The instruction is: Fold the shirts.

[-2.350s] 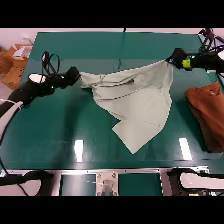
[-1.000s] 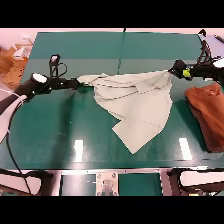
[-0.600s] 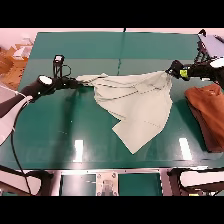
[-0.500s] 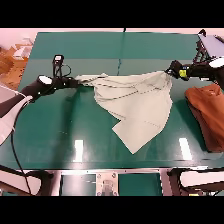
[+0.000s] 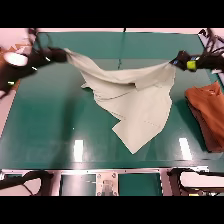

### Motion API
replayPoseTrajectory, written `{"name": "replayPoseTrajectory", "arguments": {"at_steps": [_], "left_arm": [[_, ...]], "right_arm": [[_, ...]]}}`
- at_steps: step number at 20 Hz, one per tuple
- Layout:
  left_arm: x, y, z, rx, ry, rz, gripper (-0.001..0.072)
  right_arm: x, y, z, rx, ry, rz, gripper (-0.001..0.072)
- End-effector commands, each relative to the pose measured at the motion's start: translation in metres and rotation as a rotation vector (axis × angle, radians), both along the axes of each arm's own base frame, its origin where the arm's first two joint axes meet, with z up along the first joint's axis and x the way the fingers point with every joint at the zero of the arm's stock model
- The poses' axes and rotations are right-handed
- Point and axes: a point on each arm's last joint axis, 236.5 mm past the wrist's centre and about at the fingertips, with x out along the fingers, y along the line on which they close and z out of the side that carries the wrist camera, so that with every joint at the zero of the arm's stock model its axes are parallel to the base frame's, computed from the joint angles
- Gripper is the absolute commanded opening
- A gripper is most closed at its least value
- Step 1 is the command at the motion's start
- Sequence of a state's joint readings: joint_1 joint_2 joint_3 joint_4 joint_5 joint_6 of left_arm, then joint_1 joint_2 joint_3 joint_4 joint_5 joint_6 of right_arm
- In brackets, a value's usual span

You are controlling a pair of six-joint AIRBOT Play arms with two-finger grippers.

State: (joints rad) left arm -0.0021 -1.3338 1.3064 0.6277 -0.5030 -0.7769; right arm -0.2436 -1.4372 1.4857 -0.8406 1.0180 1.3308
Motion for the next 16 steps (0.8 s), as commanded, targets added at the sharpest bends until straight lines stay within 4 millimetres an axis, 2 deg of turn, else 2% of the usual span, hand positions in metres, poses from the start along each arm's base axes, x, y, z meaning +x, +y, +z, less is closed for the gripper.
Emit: {"name": "replayPoseTrajectory", "arguments": {"at_steps": [1, 3, 6, 8, 10, 11, 13, 14, 16], "left_arm": [[-0.060, 0.028, 0.125, -0.086, -0.136, 0.004, 0.0028], [-0.107, 0.045, 0.190, -0.134, -0.189, 0.013, 0.0028], [-0.185, 0.054, 0.289, -0.144, -0.356, 0.054, 0.0029], [-0.240, 0.045, 0.347, -0.131, -0.502, 0.073, 0.0029], [-0.289, 0.031, 0.387, -0.106, -0.617, 0.078, 0.0029], [-0.307, 0.025, 0.400, -0.103, -0.654, 0.079, 0.0030], [-0.327, 0.017, 0.409, -0.097, -0.683, 0.074, 0.0029], [-0.327, 0.017, 0.406, -0.102, -0.667, 0.072, 0.0030], [-0.313, 0.026, 0.384, -0.085, -0.570, 0.111, 0.0030]], "right_arm": [[-0.026, 0.004, 0.098, -0.047, -0.171, 0.027, 0.0014], [-0.057, 0.009, 0.173, -0.084, -0.330, 0.012, 0.0014], [-0.130, 0.017, 0.282, -0.157, -0.585, -0.024, 0.0014], [-0.186, 0.022, 0.341, -0.204, -0.751, -0.072, 0.0014], [-0.240, 0.027, 0.390, -0.255, -0.915, -0.133, 0.0014], [-0.262, 0.027, 0.408, -0.278, -0.986, -0.170, 0.0014], [-0.298, 0.029, 0.435, -0.315, -1.103, -0.232, 0.0014], [-0.308, 0.028, 0.443, -0.324, -1.136, -0.256, 0.0015], [-0.306, 0.026, 0.443, -0.324, -1.135, -0.260, 0.0014]]}}
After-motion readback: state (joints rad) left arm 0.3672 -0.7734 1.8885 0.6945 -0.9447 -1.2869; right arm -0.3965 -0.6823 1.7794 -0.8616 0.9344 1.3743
